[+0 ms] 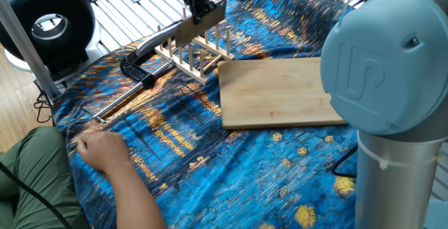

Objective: Put the knife on the cutting board

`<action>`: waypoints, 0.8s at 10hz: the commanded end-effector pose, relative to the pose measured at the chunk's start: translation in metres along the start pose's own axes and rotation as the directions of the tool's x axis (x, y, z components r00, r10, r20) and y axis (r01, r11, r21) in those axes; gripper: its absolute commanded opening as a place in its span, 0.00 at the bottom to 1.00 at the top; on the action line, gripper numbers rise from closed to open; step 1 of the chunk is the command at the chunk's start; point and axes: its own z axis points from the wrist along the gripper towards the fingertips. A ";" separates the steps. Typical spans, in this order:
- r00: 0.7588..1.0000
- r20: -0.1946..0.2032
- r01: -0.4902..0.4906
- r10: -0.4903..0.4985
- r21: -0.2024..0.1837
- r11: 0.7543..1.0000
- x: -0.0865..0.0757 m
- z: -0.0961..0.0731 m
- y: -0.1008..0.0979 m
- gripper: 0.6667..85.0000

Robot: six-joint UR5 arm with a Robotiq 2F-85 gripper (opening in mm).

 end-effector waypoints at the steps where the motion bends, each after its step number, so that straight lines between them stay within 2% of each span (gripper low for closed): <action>1: 0.987 -0.077 -0.145 0.143 -0.023 0.989 0.000 -0.024 0.010 0.00; 3: 0.963 -0.109 -0.251 0.246 -0.032 0.967 0.001 -0.029 0.018 0.00; 4: 0.942 -0.119 -0.319 0.314 -0.034 0.947 0.002 -0.030 0.021 0.00; 6: 0.866 -0.131 -0.492 0.483 -0.044 0.869 0.000 -0.033 0.034 0.00; 7: 0.823 -0.128 -0.561 0.553 -0.031 0.828 0.000 -0.035 0.037 0.00; 8: 0.781 -0.121 -0.618 0.613 0.002 0.787 0.005 -0.034 0.033 0.00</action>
